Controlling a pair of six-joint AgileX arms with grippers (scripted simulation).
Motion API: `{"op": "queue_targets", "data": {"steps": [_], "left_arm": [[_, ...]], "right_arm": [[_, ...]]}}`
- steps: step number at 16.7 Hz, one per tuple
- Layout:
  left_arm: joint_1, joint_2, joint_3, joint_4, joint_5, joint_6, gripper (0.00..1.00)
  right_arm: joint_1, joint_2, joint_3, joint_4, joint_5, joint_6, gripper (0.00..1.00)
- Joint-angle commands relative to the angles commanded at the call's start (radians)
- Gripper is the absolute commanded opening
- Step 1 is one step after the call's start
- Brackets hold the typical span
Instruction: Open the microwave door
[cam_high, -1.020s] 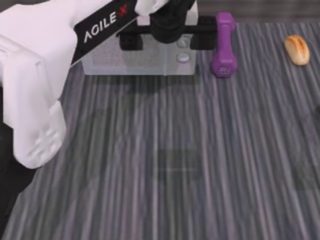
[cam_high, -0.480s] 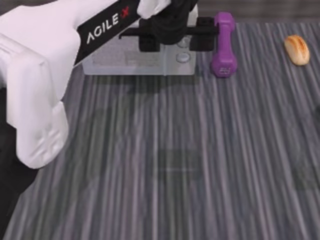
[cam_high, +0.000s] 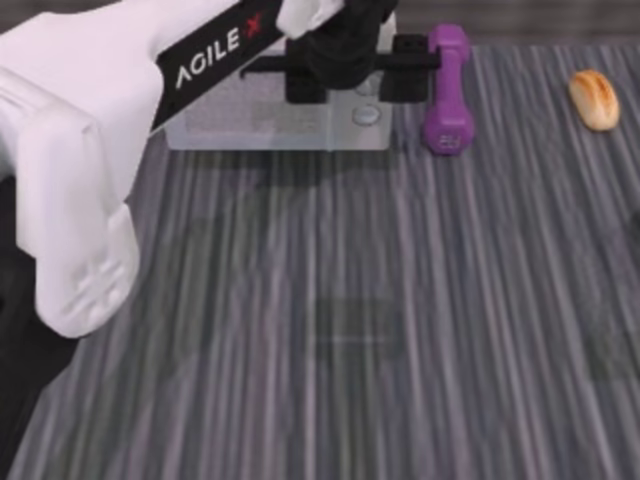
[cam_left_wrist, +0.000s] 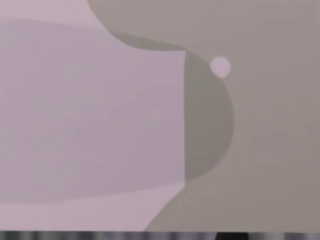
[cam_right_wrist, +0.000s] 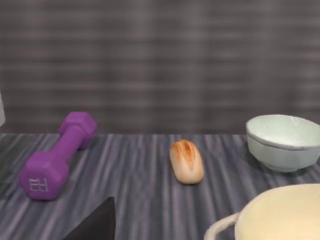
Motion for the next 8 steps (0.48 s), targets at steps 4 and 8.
{"op": "queue_targets", "data": {"steps": [4, 8], "left_arm": [[-0.033, -0.008, -0.029, 0.008, 0.020, -0.009, 0.00], [-0.029, -0.074, -0.133, 0.049, -0.001, -0.019, 0.00]], "right_arm": [[0.000, 0.000, 0.000, 0.000, 0.000, 0.000, 1.00], [0.000, 0.000, 0.000, 0.000, 0.000, 0.000, 1.00]]}}
